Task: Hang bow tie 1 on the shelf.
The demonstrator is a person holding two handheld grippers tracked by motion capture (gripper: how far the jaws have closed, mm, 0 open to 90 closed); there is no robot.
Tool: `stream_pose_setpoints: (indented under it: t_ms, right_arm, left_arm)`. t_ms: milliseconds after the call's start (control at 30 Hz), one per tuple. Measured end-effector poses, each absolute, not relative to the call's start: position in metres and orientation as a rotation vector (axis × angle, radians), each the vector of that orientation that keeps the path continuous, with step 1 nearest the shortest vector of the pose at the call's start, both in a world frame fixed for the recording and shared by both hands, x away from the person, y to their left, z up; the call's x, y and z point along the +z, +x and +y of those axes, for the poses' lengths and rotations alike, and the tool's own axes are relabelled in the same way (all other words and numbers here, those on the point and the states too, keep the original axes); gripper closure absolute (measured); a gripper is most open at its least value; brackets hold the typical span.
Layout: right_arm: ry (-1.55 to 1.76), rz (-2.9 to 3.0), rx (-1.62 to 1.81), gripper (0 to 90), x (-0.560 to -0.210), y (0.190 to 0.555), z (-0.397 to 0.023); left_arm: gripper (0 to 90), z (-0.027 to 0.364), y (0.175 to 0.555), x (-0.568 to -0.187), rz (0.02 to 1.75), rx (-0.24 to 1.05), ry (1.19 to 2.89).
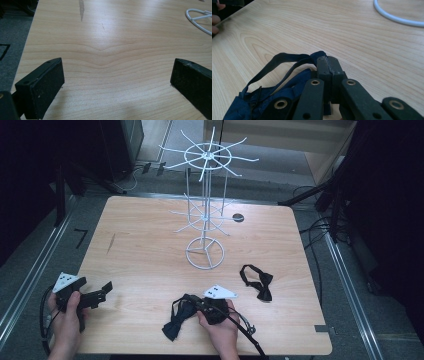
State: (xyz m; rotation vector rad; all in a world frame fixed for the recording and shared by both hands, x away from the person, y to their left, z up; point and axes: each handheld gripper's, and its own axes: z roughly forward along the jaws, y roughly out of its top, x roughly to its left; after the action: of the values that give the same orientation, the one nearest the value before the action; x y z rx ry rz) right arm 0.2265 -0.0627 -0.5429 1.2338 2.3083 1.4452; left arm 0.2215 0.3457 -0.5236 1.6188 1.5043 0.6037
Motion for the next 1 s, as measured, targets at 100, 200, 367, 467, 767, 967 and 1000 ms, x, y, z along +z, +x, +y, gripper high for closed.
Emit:
stream_pose_setpoints:
  t_ms: [100,200,367,467,767,967,1000]
  right_arm:
    - [1.251,2.254,1.495,90.0,-0.54,0.221,-0.065]
    - [1.237,2.182,1.533,90.0,-0.532,0.215,-0.066]
    - [1.204,2.093,1.542,90.0,-0.518,0.208,-0.07]
    - [1.18,2.059,1.548,90.0,-0.509,0.202,-0.07]
    - [1.111,1.996,1.548,90.0,-0.48,0.194,-0.071]
    - [1.098,1.954,1.556,90.0,-0.466,0.193,-0.076]
    - [1.096,1.951,1.558,90.0,-0.465,0.193,-0.077]
  left_arm:
    - [0.0,0.346,0.222,-0.524,1.51,0.596,1.616]
    - [0.0,0.346,0.222,-0.524,1.509,0.594,1.618]
    - [0.0,0.346,0.222,-0.524,1.504,0.589,1.623]
    - [0.0,0.346,0.223,-0.524,1.504,0.587,1.62]
    - [0.0,0.347,0.223,-0.524,1.493,0.586,1.621]
    - [0.0,0.347,0.224,-0.524,1.488,0.582,1.625]
    - [0.0,0.347,0.224,-0.524,1.488,0.579,1.624]
